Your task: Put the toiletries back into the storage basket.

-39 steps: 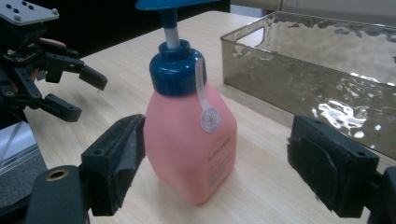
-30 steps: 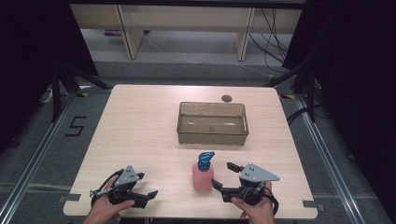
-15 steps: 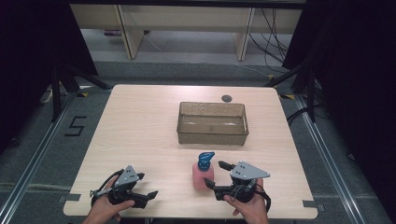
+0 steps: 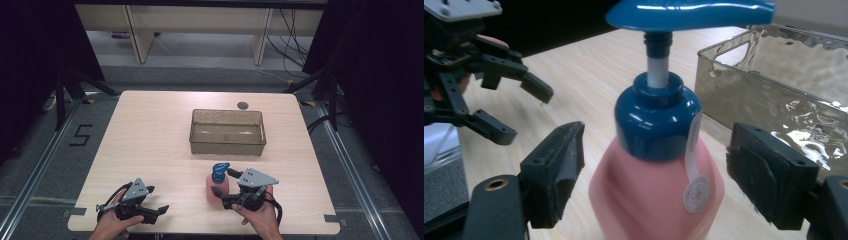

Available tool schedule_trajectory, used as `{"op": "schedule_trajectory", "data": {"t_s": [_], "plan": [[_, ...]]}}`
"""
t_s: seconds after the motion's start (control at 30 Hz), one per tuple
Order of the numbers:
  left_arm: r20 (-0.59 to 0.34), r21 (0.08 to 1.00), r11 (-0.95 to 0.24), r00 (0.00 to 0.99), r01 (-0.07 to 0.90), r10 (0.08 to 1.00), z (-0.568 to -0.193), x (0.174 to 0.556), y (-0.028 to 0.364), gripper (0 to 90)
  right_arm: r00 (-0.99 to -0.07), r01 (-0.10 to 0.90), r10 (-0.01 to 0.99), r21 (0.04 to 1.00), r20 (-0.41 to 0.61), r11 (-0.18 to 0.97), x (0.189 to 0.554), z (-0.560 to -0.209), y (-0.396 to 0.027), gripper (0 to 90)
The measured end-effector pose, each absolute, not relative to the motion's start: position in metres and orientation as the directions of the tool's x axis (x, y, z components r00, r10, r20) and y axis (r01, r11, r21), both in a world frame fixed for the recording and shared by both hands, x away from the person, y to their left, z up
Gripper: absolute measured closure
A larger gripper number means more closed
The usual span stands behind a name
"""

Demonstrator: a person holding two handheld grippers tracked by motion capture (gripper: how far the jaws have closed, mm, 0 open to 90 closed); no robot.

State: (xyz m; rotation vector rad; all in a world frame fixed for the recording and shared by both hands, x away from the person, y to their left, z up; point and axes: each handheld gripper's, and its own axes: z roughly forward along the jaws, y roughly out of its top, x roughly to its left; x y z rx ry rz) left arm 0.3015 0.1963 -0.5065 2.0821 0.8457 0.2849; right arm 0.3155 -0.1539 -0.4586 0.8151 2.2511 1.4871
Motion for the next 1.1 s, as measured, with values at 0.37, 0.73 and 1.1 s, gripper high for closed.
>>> {"op": "schedule_trajectory", "data": {"t_s": [0.37,0.73,1.1], "plan": [[-0.085,0.785,-0.419,0.750,0.456,0.656,-0.506,0.300,0.198,15.0,-0.789,0.265,0.614,0.918,0.030,0.295,0.325,-0.461,-0.146,27.9],[-0.081,0.780,-0.431,0.756,0.454,0.650,-0.506,0.300,0.199,15.0,-0.796,0.274,0.601,0.928,0.071,0.253,0.329,-0.462,-0.145,46.5],[-0.089,0.783,-0.419,0.749,0.459,0.656,-0.506,0.300,0.198,15.0,-0.770,0.239,0.638,0.926,-0.002,0.293,0.321,-0.454,-0.138,53.3]]}}
